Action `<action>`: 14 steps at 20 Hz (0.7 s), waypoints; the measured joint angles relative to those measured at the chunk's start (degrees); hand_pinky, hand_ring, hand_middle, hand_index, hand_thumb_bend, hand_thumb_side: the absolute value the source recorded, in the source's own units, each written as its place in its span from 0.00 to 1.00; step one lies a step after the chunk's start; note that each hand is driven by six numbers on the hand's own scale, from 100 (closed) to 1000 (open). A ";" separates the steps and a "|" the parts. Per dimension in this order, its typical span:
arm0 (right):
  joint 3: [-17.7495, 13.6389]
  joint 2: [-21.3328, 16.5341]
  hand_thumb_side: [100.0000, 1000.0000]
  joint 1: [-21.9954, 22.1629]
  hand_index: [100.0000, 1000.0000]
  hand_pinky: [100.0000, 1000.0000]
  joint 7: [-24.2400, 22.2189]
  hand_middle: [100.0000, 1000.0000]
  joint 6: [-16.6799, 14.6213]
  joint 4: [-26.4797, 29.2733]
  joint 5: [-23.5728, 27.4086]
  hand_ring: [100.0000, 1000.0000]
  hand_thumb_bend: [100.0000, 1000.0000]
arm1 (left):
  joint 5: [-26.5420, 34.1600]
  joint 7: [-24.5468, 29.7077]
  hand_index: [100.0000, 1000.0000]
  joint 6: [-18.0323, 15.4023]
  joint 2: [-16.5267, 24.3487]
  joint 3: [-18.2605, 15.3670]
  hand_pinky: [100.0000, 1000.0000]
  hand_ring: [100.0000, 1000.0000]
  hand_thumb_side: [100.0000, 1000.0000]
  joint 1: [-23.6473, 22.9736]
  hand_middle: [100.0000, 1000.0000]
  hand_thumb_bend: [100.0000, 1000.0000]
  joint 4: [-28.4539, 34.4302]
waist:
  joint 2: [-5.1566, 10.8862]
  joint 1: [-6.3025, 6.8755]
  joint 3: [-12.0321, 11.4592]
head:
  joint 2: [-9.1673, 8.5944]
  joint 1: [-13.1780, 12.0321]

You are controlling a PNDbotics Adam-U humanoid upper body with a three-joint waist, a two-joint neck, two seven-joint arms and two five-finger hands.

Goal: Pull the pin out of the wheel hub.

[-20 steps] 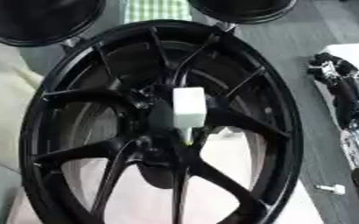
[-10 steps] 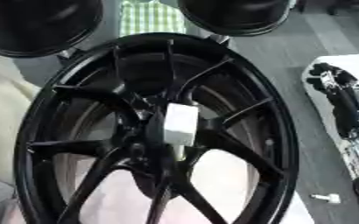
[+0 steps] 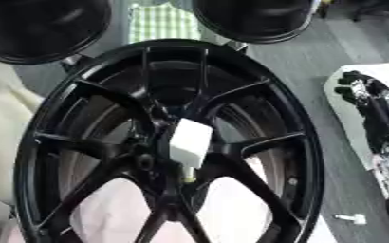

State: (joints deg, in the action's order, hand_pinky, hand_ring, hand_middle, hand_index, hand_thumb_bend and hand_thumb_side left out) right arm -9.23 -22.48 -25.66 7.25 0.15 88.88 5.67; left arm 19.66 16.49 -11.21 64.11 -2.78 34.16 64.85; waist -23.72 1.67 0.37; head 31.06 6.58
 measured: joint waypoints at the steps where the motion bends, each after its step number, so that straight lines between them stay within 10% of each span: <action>1: 0.00 0.00 0.62 0.00 0.74 0.88 0.00 0.69 0.00 0.00 0.00 0.74 0.08 | -0.13 0.12 0.74 -0.13 0.02 -0.18 0.75 0.62 0.16 -0.36 0.58 0.92 0.13 | 0.00 0.00 0.00 | 0.00 -0.03; 7: -0.10 0.00 0.62 -0.01 0.74 0.88 0.13 0.69 -0.04 0.00 0.02 0.74 0.08 | -1.31 -2.47 0.81 -1.18 0.46 -1.91 0.78 0.68 0.62 -0.97 0.66 0.91 -0.19 | 0.00 0.00 -0.03 | 0.00 -0.05; 14: -0.27 0.02 0.62 -0.02 0.74 0.88 0.29 0.69 -0.11 0.00 0.07 0.74 0.08 | 1.18 -9.10 0.73 -0.49 0.26 -3.49 0.72 0.58 0.56 -1.31 0.55 0.67 1.72 | 0.00 -0.19 -0.05 | 0.00 0.46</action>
State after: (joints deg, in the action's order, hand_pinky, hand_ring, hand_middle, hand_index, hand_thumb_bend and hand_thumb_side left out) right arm -9.50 -22.46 -25.68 7.55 0.04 88.88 5.74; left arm 20.84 7.39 -11.70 64.37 -6.27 32.84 66.57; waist -23.72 1.48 0.33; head 31.06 7.04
